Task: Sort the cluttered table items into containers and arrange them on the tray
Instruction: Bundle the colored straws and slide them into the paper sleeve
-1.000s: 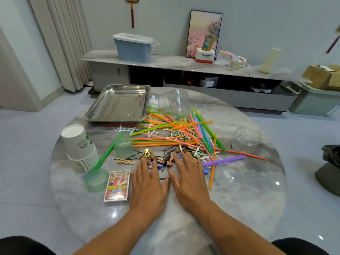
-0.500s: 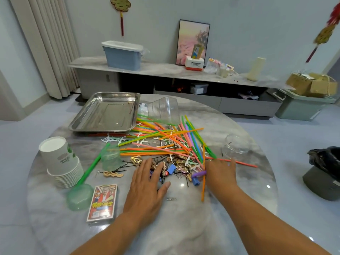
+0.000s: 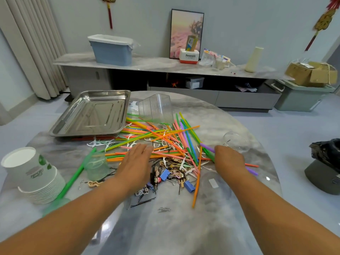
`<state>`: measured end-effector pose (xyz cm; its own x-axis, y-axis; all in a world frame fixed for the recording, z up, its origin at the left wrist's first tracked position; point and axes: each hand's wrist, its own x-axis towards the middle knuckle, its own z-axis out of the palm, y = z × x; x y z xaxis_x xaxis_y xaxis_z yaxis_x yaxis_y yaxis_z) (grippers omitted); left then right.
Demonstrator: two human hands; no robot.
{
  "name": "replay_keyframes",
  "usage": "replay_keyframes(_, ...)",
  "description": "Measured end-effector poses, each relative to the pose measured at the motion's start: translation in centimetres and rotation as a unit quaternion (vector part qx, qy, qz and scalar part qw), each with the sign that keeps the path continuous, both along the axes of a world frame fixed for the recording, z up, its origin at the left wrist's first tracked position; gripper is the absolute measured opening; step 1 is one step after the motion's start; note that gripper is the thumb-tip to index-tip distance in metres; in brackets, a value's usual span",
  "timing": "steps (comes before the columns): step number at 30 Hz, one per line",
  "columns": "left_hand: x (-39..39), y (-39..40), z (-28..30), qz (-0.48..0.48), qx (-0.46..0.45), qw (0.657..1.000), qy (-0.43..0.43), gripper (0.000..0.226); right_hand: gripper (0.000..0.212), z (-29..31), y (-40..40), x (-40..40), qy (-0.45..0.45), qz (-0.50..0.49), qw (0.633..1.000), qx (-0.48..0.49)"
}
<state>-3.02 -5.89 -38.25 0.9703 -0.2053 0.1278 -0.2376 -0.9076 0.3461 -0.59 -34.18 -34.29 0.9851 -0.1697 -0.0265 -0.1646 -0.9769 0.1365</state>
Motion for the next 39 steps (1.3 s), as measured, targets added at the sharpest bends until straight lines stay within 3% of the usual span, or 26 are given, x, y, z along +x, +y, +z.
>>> replay_keyframes(6,2.4,2.2,-1.6,-0.020,0.075,0.997,0.010,0.085,0.025,-1.1,-0.8,1.0,0.029,-0.006,0.999,0.030)
replay_keyframes(13,3.5,1.2,-0.9,-0.014,0.086,0.996,0.013,0.093,0.022,-0.2,0.1,2.0,0.093,0.086,0.989,0.073)
replay_keyframes(17,3.1,0.3,-0.2,-0.020,0.118,0.993,0.003,0.089,0.027,0.8,0.6,1.4,0.102,0.095,0.987,0.076)
replay_keyframes(24,3.2,0.2,0.4,0.000,0.154,0.988,0.004,0.070,0.007,5.1,1.5,2.4,0.112,0.035,0.993,0.009)
replay_keyframes(28,3.2,0.1,0.4,0.003,0.158,0.987,0.007,0.059,0.014,5.9,2.4,2.7,0.152,0.010,0.988,0.012)
replay_keyframes(31,3.1,0.2,0.1,0.009,0.140,0.990,0.021,0.056,0.020,5.5,2.5,3.3,0.122,-0.024,0.991,0.057)
replay_keyframes(35,3.1,0.1,0.2,0.006,0.117,0.993,0.023,0.050,0.010,3.4,2.0,4.6,0.029,-0.068,0.985,0.159)
replay_keyframes(39,3.0,-0.2,0.3,0.009,0.138,0.990,0.026,0.051,0.021,0.0,2.1,5.6,-0.032,-0.105,0.937,0.332)
